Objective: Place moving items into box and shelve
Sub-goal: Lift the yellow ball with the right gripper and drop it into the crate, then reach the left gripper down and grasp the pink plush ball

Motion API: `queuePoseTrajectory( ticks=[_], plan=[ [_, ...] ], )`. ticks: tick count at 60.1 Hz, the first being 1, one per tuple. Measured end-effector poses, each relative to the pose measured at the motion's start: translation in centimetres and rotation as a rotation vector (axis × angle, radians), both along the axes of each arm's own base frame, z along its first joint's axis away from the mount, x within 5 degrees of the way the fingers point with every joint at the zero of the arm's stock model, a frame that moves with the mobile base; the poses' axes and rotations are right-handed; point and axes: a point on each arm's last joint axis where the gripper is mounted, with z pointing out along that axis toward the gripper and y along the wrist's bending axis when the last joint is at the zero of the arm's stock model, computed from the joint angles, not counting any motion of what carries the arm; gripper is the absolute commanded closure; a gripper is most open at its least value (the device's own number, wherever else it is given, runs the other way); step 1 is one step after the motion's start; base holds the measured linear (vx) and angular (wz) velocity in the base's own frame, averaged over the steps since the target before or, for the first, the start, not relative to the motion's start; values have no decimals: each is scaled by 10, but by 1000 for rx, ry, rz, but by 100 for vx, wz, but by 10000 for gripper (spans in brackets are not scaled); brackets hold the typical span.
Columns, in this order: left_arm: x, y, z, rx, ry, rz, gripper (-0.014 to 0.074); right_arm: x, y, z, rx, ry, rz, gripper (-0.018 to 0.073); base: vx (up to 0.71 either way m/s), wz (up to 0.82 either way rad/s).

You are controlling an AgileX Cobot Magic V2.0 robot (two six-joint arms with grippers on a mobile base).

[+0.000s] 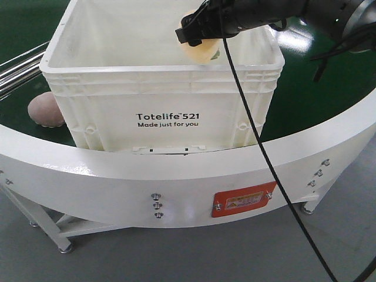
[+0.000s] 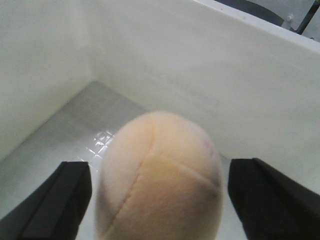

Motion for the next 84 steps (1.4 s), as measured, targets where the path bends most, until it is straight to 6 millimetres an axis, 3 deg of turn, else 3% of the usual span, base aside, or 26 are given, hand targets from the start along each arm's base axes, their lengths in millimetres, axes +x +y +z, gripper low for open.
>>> queuePoseTrajectory(
  ticks=[9,17,28,34,45,57,66,84],
  plan=[
    [2,0,1,4,3,-2,-53,-7,-5,16,-10,-46,-1,-159,0,0],
    [17,-1,-4,6,61,-4,-93,-31,-21,51,-17,-76,-43,-124,0,0],
    [58,-1,-19,20,217,-5,-85,-82,-58,100,-12,-46,-206,-64,0,0],
    [90,0,-17,49,284,-5,-81,-107,-73,113,-8,-56,-234,-46,0,0],
    [155,5,-18,132,391,-20,-62,-153,-95,95,-21,-38,-239,-32,0,0],
    [218,27,-33,80,484,-23,-26,-183,-109,78,-20,-67,-229,-24,0,0],
    [257,40,-60,-78,541,-100,-20,-191,-113,79,-9,-87,-227,-24,0,0],
    [317,39,-111,-253,531,-202,-18,-191,-113,79,-4,-93,-226,-24,0,0]
  ],
)
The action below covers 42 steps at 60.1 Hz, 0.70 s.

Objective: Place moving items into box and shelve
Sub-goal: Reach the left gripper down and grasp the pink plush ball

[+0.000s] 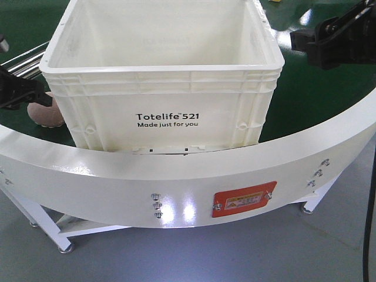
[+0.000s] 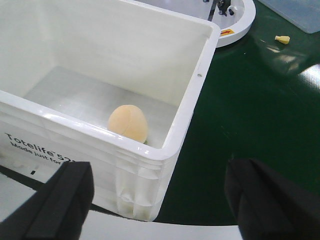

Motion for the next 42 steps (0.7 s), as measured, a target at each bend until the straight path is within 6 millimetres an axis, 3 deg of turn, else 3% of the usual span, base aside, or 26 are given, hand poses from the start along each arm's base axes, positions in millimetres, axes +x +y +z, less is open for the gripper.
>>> queuePoseTrajectory(
  ticks=[18,42],
  plan=[
    [26,5,-37,-22,4,34,16,0,0,0,0,0,0,-24,0,0],
    [28,4,-42,-39,20,35,308,1,-1,1,-16,-17,-3,-24,0,0]
  ],
)
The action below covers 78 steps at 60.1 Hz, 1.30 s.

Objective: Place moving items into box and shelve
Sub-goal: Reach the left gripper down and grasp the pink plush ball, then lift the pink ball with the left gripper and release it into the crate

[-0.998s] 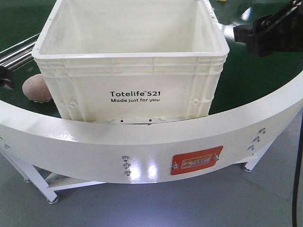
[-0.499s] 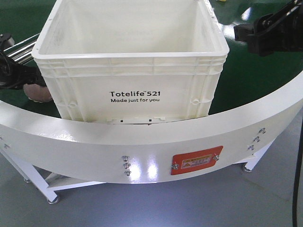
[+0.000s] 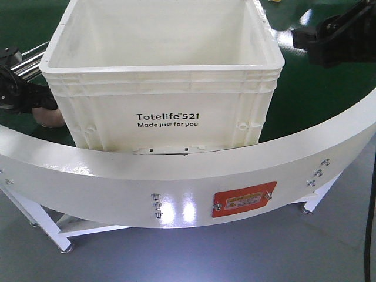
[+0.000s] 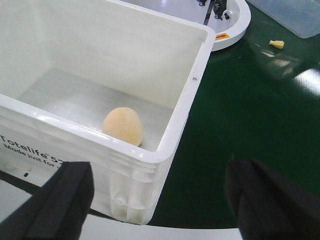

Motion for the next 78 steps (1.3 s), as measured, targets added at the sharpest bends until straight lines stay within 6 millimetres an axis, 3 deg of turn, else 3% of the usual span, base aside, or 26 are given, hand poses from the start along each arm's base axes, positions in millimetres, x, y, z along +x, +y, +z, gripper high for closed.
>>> queuePoseTrajectory(
  ticks=[7,14,22,33,38,43,51,60,70,78],
  plan=[
    [-2,0,8,12,-13,-13,314,0,0,0,-1,-1,0,-24,0,0],
    [-8,1,31,70,-63,-46,314,0,0,0,-4,-2,-1,-24,0,0],
    [-13,1,91,124,-212,-55,314,0,0,0,-4,-2,-1,-24,0,0],
    [-35,-12,191,150,-459,-82,314,0,0,0,-3,-3,-1,-24,0,0],
    [-48,-28,221,128,-547,-113,314,0,0,0,-3,-4,-1,-24,0,0],
    [-59,-50,239,90,-611,-181,314,0,0,0,-3,-5,0,-24,0,0],
    [-64,-87,243,21,-642,-329,288,0,0,0,-7,-7,1,-24,0,0],
    [-58,-125,227,-17,-604,-459,137,0,-1,0,-36,-17,14,-24,0,0],
    [-48,-144,209,-31,-565,-503,-74,0,-1,0,-45,-19,17,-24,0,0],
    [-48,-148,207,-32,-564,-510,-120,2,-1,-1,-47,-7,9,-24,0,0]
  ],
)
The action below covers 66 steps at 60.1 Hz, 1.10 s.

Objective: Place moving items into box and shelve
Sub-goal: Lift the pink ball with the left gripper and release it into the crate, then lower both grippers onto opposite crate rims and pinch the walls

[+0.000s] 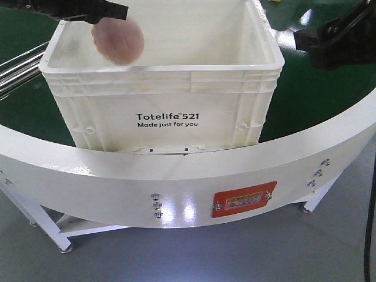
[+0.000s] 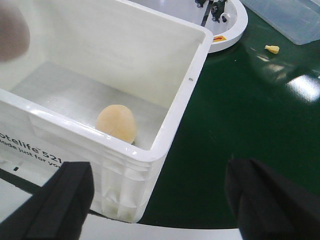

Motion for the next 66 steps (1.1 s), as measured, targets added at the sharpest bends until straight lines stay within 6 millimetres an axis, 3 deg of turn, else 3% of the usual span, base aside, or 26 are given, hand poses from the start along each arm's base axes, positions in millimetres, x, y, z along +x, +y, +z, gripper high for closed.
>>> queuePoseTrajectory(
  ticks=[8,18,25,35,49,66],
  plan=[
    [0,2,6,41,19,33,-110,17,-1,-10,-2,38,-78,-24,0,0],
    [-3,6,25,143,84,193,-78,61,-12,-13,60,111,-248,-24,0,0],
    [-1,5,30,222,121,295,-51,89,-7,-8,62,157,-268,-24,0,0],
    [15,10,22,250,221,405,-13,132,10,-12,70,249,-253,-24,0,0],
    [37,13,1,277,300,467,5,182,27,-40,39,372,-272,-24,0,0],
    [45,23,-21,348,402,532,5,212,39,-80,17,502,-280,-24,0,0]
  ],
)
